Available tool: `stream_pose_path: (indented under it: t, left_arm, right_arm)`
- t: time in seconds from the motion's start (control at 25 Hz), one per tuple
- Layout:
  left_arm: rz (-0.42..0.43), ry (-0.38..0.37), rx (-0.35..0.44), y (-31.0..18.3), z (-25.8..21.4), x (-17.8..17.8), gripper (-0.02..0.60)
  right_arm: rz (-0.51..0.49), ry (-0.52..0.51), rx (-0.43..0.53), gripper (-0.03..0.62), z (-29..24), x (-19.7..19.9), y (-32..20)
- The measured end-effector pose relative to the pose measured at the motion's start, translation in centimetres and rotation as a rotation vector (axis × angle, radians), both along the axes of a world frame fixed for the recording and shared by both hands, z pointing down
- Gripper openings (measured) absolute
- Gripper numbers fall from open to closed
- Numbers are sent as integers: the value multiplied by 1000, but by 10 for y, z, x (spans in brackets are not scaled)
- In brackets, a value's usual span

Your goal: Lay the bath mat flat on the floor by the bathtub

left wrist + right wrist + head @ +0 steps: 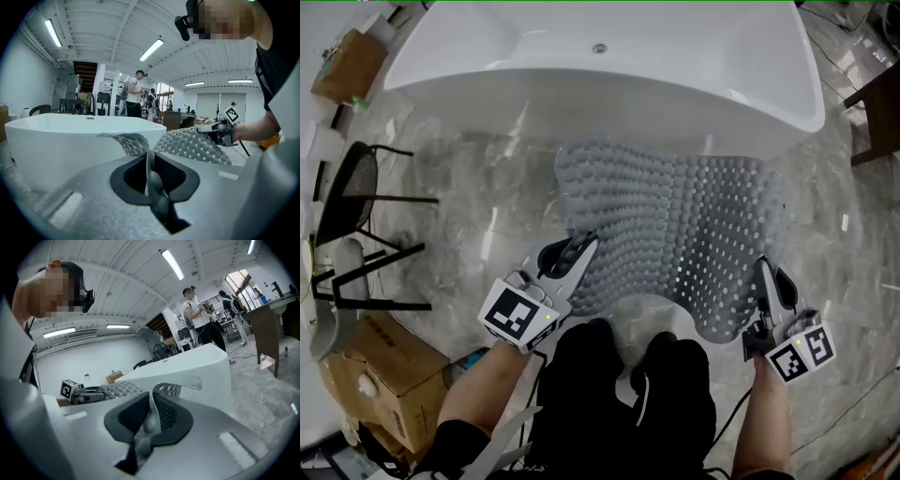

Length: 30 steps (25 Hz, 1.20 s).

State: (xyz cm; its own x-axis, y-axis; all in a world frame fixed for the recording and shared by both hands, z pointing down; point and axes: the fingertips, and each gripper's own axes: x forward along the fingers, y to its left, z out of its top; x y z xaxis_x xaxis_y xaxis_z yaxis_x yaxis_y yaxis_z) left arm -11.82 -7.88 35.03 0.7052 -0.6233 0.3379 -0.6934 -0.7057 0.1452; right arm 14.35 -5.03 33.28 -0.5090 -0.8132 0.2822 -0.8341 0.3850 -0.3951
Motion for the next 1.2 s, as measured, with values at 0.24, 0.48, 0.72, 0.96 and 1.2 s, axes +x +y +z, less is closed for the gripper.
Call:
stream_pose_path:
  t: [0.24, 0.48, 0.72, 0.96, 1.2]
  left_arm:
    - [44, -14, 2, -27, 94, 21, 32]
    - [96, -28, 6, -33, 184, 27, 31]
    - [121, -72, -24, -42, 258, 32, 31]
    - [127, -68, -86, -46, 315, 35, 31]
    - [106, -122, -144, -57, 366, 19, 31]
  right_arm:
    - [23, 53, -17, 21, 98, 32, -26]
    - [32, 69, -30, 21, 182, 40, -28]
    - [44, 79, -61, 21, 256, 58, -29]
    - [58, 84, -103, 21, 314, 75, -29]
    - [58, 123, -148, 21, 364, 85, -31]
